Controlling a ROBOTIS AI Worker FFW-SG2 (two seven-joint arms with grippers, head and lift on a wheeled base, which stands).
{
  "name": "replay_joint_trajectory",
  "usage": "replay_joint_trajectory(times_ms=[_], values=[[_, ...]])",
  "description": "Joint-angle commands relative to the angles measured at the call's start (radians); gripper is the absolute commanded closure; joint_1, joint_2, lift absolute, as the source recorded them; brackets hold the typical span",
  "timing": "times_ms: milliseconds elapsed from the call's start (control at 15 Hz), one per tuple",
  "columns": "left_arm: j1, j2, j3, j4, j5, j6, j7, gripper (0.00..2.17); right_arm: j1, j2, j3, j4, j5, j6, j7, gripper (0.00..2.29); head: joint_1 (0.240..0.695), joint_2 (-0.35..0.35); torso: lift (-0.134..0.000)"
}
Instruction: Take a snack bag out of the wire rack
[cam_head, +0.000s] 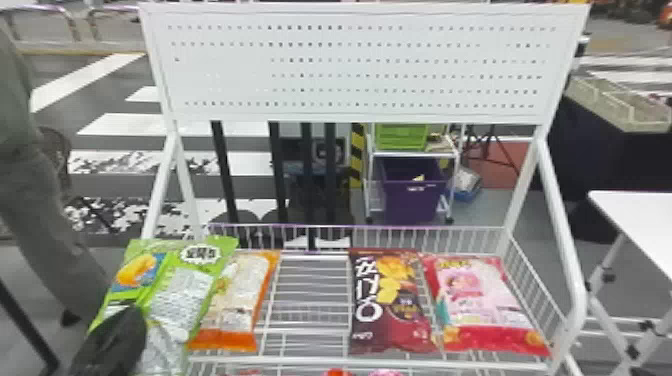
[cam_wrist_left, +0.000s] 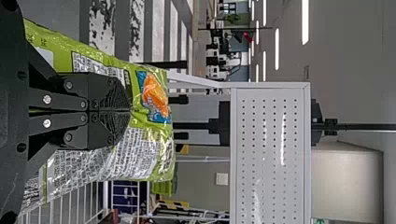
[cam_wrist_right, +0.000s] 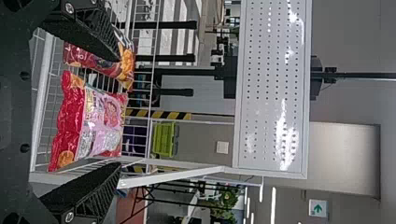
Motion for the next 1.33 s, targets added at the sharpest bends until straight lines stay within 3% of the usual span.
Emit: replay_joint_trajectory(times_ms=[0,533,733,1000,1267], values=[[-0.001,-0.002,0.0,0.0,0.0,0.0,0.0,1.79,-0.001,0.0,0.0,0.001,0.0,0.0,0.0,0.1,0.499,0.0,0.0],[-0.004,-0.002,0.0,0.002,-0.002,0.0,0.0,1.79,-0.01,0.0,-0.002,0.01,-0.006,0.0,0.0,0.1,0.499,0.0,0.0],[-0.007,-0.002,-0.001,0.002,-0.002,0.0,0.0,1.79,-0.102,-0.014,0.003,0.09,-0.023,0.015,0.0,0.1,0.499,0.0,0.0],[-0.009,-0.003,-0.004,0.005,-0.005,0.0,-0.002,1.79,-0.389,-0.083,0.129,0.27,-0.041,0.135,-0.02,0.1,0.499,0.0,0.0],[-0.009,-0.002,-0.009,0.006,-0.008,0.0,-0.002,1.79,-0.734,-0.115,0.282,0.492,-0.098,0.383,-0.044,0.1,0.499,0.0,0.0]])
